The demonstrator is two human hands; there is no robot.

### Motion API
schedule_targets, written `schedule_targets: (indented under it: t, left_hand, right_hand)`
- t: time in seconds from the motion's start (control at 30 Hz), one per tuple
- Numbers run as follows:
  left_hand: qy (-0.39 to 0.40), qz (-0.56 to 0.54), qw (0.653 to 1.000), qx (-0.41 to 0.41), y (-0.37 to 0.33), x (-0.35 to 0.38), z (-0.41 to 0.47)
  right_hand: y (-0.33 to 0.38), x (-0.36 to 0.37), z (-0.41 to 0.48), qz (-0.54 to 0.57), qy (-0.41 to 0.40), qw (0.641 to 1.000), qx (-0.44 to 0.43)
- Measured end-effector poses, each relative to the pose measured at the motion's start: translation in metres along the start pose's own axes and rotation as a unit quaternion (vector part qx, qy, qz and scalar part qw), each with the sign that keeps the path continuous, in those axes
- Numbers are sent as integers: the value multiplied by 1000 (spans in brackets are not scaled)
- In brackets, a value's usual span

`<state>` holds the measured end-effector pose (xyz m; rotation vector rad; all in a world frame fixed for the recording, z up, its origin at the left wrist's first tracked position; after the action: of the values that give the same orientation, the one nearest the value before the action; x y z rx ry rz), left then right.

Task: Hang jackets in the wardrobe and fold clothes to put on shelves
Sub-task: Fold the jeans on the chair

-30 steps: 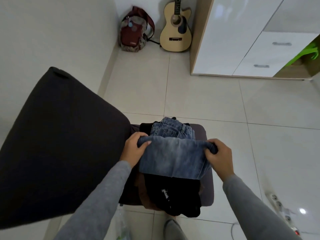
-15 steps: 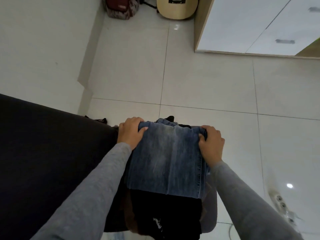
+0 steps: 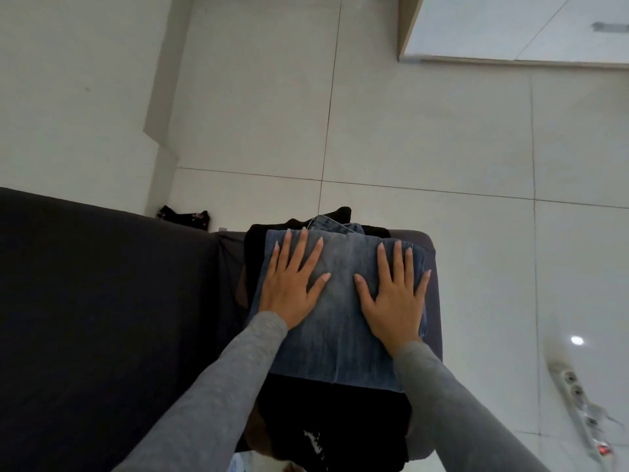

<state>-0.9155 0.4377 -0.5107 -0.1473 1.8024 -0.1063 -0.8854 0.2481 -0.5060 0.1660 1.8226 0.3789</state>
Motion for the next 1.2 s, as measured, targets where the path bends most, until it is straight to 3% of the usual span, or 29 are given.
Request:
schedule_targets:
  t: [0.4,0.63,0.87,1.2]
  left_hand:
    - [-74,-3,997,-8,1,26,4]
    - [-38,8,999,-37,-4,20,0]
    - [0,-40,993,-111,-35,18,-50]
    - [-55,-26,991,-116,-38,36,-78]
  right_hand:
    - [-11,23,11,54,-62,996,-21]
    - [-5,17,6,6,-40,999,-9]
    - [4,17,-53,47,-8,999,-6]
    - [-3,39,-72,1,-51,998,-37]
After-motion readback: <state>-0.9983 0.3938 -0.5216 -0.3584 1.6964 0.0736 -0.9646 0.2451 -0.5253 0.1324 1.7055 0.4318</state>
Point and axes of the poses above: each hand's wrist, its own z-axis towards the middle knuckle, its own x-axis out of the palm, y = z × x, the point moved 1 cm from there along z, towards the middle knuckle, and after that the axes turned 4 degrees about z, right-handed, at the moved point
